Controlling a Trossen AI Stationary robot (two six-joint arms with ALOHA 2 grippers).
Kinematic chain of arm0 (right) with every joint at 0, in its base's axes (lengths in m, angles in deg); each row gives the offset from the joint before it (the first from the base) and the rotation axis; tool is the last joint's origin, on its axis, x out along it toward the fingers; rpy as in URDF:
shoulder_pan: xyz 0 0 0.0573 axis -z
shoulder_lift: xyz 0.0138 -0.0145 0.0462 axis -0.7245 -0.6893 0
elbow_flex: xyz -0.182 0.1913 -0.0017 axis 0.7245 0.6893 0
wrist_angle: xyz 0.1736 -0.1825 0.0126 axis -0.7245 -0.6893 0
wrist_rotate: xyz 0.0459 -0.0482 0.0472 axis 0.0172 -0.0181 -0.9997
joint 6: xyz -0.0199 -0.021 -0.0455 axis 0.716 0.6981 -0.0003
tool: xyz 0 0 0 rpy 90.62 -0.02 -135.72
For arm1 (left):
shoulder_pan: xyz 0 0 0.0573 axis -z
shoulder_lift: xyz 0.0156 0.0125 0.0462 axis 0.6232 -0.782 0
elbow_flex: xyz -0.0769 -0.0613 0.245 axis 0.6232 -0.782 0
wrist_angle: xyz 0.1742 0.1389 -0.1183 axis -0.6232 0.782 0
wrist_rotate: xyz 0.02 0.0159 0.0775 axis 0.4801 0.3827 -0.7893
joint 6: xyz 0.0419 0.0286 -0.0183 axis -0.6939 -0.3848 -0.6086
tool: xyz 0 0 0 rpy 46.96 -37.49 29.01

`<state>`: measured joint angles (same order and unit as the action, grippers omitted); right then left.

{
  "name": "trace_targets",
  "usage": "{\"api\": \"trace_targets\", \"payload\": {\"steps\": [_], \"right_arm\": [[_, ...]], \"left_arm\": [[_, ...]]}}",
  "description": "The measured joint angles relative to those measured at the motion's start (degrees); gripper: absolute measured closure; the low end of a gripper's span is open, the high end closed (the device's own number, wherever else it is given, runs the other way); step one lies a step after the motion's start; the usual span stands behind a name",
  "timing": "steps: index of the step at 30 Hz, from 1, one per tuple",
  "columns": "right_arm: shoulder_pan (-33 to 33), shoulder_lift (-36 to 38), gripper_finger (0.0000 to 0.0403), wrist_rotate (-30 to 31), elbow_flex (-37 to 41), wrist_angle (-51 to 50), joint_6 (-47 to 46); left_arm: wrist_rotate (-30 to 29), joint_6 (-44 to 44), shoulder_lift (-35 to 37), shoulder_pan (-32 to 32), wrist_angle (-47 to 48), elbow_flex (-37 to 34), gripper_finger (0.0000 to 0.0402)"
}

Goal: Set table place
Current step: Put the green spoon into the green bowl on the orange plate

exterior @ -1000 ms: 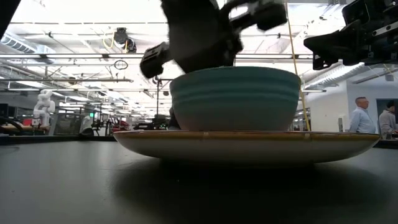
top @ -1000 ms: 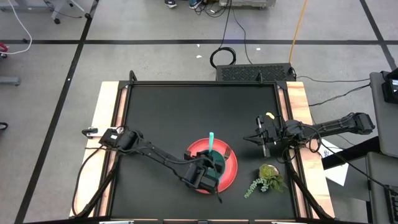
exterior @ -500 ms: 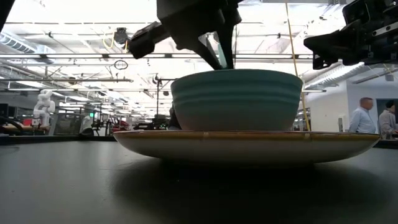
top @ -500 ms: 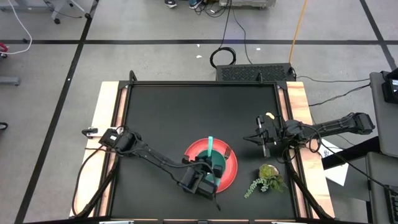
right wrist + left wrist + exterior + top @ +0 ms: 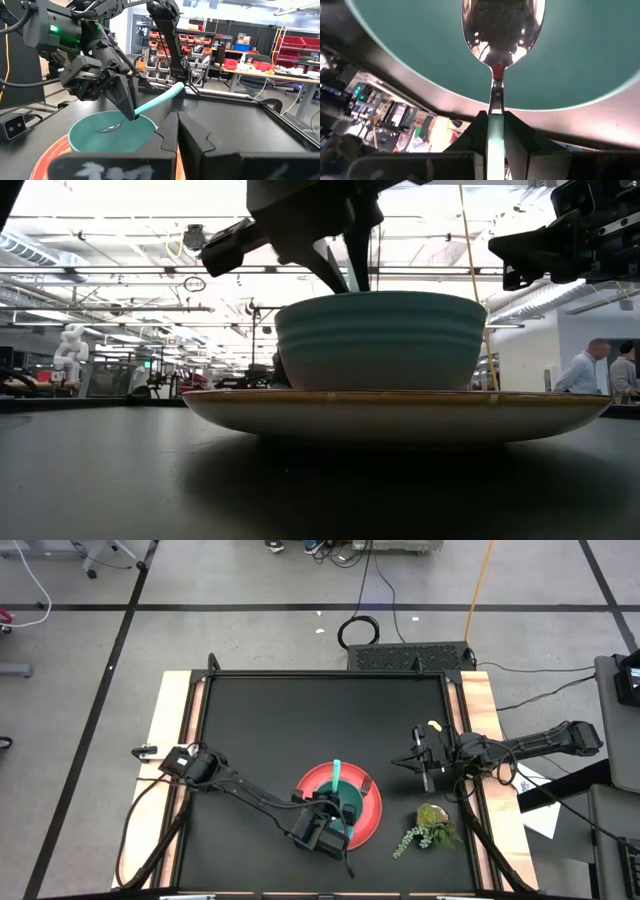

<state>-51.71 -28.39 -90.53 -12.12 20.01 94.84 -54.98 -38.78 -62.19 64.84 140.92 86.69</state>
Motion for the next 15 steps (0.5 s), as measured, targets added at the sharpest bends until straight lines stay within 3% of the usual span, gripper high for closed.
{"api": "trace_targets", "payload": {"steps": [15], "right_arm": [[0.0,0.0,0.0403,0.0,0.0,0.0,0.0]], "left_arm": [[4.2,-6.1,0.0,-0.1,-0.5,0.0,0.0364]]}}
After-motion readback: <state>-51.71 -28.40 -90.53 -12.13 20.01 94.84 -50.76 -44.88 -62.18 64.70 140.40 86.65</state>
